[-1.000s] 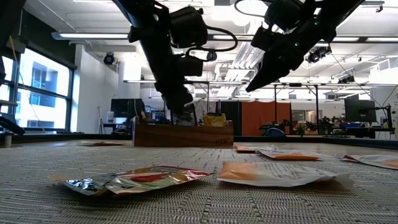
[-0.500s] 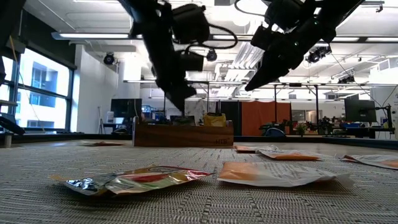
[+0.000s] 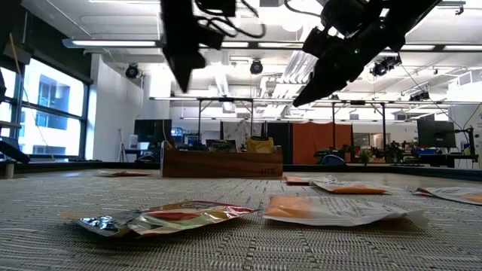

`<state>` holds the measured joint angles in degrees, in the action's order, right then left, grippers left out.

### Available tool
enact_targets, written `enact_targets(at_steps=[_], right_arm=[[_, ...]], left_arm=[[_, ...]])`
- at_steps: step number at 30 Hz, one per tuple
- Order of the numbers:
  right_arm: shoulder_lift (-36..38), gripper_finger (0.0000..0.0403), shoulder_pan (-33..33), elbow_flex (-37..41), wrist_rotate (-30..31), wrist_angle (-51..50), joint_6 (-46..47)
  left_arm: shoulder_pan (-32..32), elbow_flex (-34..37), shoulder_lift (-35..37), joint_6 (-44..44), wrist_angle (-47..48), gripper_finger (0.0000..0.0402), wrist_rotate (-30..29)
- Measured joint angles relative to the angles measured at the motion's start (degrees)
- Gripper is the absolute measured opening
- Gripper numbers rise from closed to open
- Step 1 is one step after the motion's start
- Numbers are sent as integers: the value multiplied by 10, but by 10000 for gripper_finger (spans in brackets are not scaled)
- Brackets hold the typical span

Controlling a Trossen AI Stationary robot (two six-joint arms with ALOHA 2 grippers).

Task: Pick & Place Tea
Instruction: Put the violet tea bag into the middle section of the wooden organizer

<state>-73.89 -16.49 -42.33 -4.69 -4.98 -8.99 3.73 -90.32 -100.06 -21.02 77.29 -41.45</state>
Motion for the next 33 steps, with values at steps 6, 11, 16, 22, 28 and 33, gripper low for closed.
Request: enact_targets(at_steps=[6, 11, 16, 22, 28, 33], right_arm=[[0, 119, 0, 0, 0, 9, -3], [0, 119, 0, 0, 0, 27, -4], [0, 119, 0, 0, 0, 33, -2], [0, 119, 0, 0, 0, 33, -3], [0, 119, 0, 0, 0, 37, -4], [0, 119, 0, 0, 0, 44, -4]], left_arm=[[-42, 12, 23, -98, 126, 95, 44], [-88, 63, 65, -109, 111, 94, 152], [-144, 136, 93, -174, 124, 94, 241], [-224, 228, 172, -303, 125, 94, 298], [-290, 288, 305, -412, 101, 94, 313], [-341, 360, 413, -488, -47, 94, 294]])
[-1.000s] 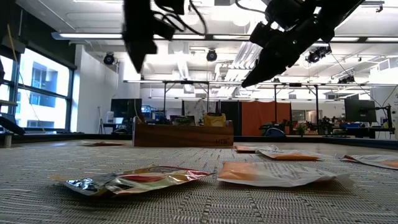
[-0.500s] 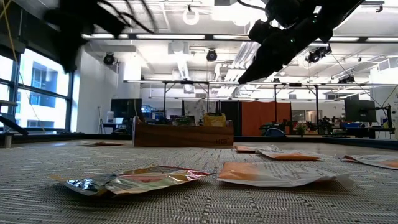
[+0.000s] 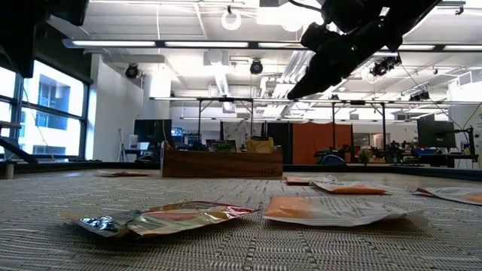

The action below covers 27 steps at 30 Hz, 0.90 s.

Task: Pick & Place Tea
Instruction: Put the violet tea bag into the middle section of the wooden organizer

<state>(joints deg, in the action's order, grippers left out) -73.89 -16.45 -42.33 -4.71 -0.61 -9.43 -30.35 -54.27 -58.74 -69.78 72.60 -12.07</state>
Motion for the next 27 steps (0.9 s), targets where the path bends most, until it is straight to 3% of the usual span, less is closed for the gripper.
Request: enact_targets(at_steps=[4, 9, 21, 27], right_arm=[[0, 119, 0, 0, 0, 5, 0], [0, 119, 0, 0, 0, 11, 0], [0, 119, 0, 0, 0, 14, 3], [0, 119, 0, 0, 0, 14, 3]], left_arm=[[-28, 74, 39, 7, -167, 94, -3], [-43, 147, 20, 5, -288, 95, 45], [-43, 183, -100, 8, -353, 181, 236], [-43, 183, -152, 5, -370, 199, 259]])
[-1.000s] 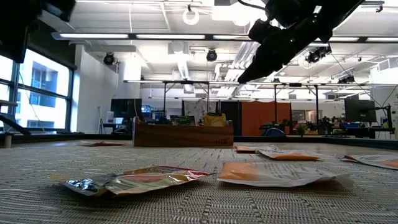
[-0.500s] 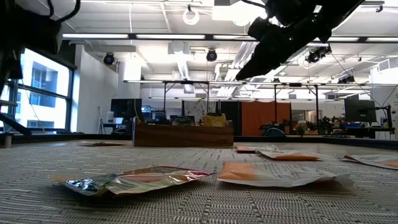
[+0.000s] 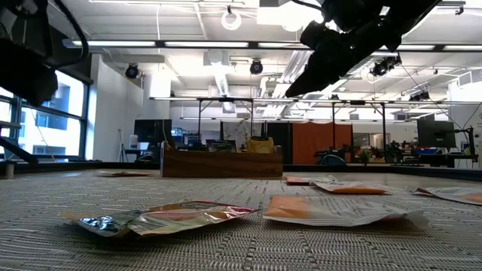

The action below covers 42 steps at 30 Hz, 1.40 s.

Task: Pick & Place Tea
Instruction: Put the violet tea bag into the middle section of the wooden organizer

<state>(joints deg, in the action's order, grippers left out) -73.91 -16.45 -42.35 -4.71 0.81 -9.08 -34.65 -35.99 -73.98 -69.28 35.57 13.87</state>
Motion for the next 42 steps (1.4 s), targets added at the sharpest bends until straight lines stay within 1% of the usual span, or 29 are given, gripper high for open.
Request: enact_targets(at_steps=[4, 6, 10, 14, 16, 18, 20, 23, 27, 28, 29, 32, 34, 37, 42], right_arm=[[0, 119, 0, 0, 0, 1, 0], [0, 119, 0, 0, 0, 2, 0], [0, 119, 0, 0, 0, 4, 0], [0, 119, 0, 0, 0, 4, 0], [0, 119, 0, 0, 0, 6, 1], [0, 119, 0, 0, 0, 6, 1], [0, 119, 0, 0, 0, 6, 0], [0, 119, 0, 0, 0, 6, 1], [0, 119, 0, 0, 0, 6, 1], [0, 119, 0, 0, 0, 6, 0], [0, 119, 0, 0, 0, 6, 1], [0, 119, 0, 0, 0, 6, 1], [0, 119, 0, 0, 0, 6, 1], [0, 119, 0, 0, 0, 8, 0], [0, 119, 0, 0, 0, 8, 0]], left_arm=[[-5, 0, -38, 0, -6, 200, 28], [-16, 0, -54, 1, -24, 200, 32], [-33, -3, -84, 11, -51, 200, 25], [-37, -5, -104, 9, -33, 199, 18], [-36, -5, -111, 12, -23, 191, 17], [-36, -5, -116, 21, -16, 175, 17], [-36, -5, -117, 30, -13, 151, 13], [-36, -5, -117, 31, -6, 101, 0], [-36, -4, -118, 27, 5, 23, -4], [-36, -4, -118, 26, 8, 12, -3], [-36, -8, -118, 26, 15, 8, -3], [-37, -26, -123, 31, 44, 18, -15], [-37, -39, -124, 40, 52, 15, -25], [-37, -56, -124, 49, 64, 3, -41], [-37, -65, -124, 46, 63, 5, -68]])
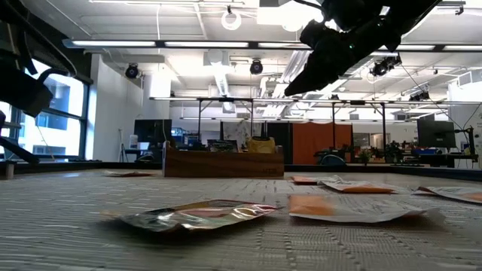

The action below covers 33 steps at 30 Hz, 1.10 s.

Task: Pick & Place Tea
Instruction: Put the violet tea bag into the middle section of the wooden organizer

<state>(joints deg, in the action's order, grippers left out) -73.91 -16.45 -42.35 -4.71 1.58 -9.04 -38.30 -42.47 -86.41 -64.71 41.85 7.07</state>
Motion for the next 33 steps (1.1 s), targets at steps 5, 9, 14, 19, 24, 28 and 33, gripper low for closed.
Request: enact_targets(at_steps=[5, 9, 14, 19, 24, 28, 33], right_arm=[[0, 119, 0, 0, 0, 0, 0], [0, 119, 0, 0, 0, 0, 0], [0, 119, 0, 0, -7, 13, 0], [-8, 119, 2, 0, -76, 51, -1], [-66, 119, 24, 0, -114, 140, -2], [-147, 119, 41, 0, -116, 268, 32], [-261, 119, 49, -60, -177, 345, 148]], left_arm=[[0, -1, 0, 0, 1, 2, 2], [0, -1, 1, 0, 0, 2, 6], [0, -17, 1, 5, 2, 2, 7], [0, -35, 2, 26, 2, 2, -26], [1, -37, 2, 55, 11, 2, -86], [11, -37, 2, 70, 20, 2, -136], [43, -37, 2, 84, 18, 2, -227]])
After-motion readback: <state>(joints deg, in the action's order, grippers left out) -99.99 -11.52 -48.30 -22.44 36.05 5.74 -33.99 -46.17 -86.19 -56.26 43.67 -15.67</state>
